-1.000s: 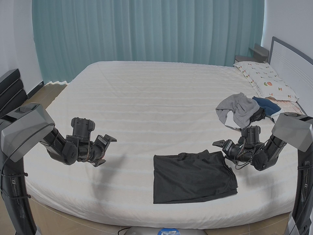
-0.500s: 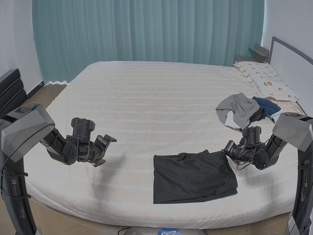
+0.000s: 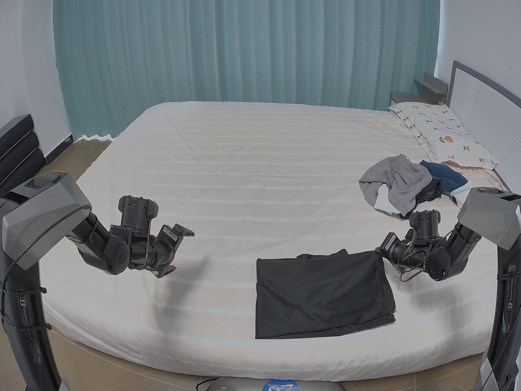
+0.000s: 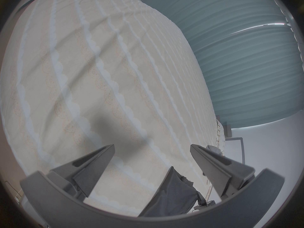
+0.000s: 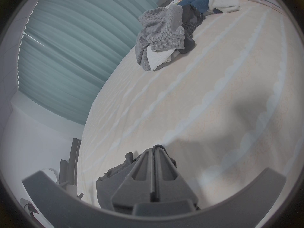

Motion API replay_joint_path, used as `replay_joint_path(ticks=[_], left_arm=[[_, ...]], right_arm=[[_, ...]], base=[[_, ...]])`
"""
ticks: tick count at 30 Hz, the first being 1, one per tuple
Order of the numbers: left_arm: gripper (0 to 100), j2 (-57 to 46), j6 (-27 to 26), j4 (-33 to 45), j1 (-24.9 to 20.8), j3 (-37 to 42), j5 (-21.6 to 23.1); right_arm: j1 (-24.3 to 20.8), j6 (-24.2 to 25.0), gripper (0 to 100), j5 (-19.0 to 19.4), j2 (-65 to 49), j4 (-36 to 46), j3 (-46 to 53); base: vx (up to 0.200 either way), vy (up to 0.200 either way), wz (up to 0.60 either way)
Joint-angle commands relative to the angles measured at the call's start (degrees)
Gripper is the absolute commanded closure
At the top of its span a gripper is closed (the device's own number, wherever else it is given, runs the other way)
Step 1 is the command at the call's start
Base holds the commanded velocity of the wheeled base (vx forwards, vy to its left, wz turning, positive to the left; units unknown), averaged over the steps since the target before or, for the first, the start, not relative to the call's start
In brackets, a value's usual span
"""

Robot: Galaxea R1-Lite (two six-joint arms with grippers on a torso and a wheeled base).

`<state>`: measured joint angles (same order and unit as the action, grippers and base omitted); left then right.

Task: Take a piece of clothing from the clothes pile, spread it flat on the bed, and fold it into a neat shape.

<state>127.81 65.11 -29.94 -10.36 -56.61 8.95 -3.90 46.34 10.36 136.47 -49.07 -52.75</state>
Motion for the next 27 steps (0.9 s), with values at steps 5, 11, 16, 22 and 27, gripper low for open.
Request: replay_joint_path(ticks=[5,11,16,22,27], left_arm=[[0,0.1,0.1,0.0,0.0,0.0,0.0],[0,0.1,0.0,0.0,0.0,0.0,0.0],[0,0.1,-0.1,0.0,0.0,0.0,0.0],[0,0.1,0.1,0.0,0.0,0.0,0.0],[0,0.1,0.1,0.0,0.0,0.0,0.0]], right_arm=[[0.5,0.0,100,-0.1,0.9,-0.1,-0.2],[0.6,0.2,0,0.5,0.2,-0.2,0.9],[0.2,-0.9,0,3.1,-5.2,-1.3,8.1],[1.6,-10.9,0,9.6,-7.4,-6.2,16.8],[1.9,-16.2,0,12.4,-7.5,-7.4,20.0]], base=[[0.000,0.000,0.00],[0.000,0.000,0.00],[0.000,0.000,0.00],[-0.033,0.000,0.00],[-0.200,0.000,0.00]])
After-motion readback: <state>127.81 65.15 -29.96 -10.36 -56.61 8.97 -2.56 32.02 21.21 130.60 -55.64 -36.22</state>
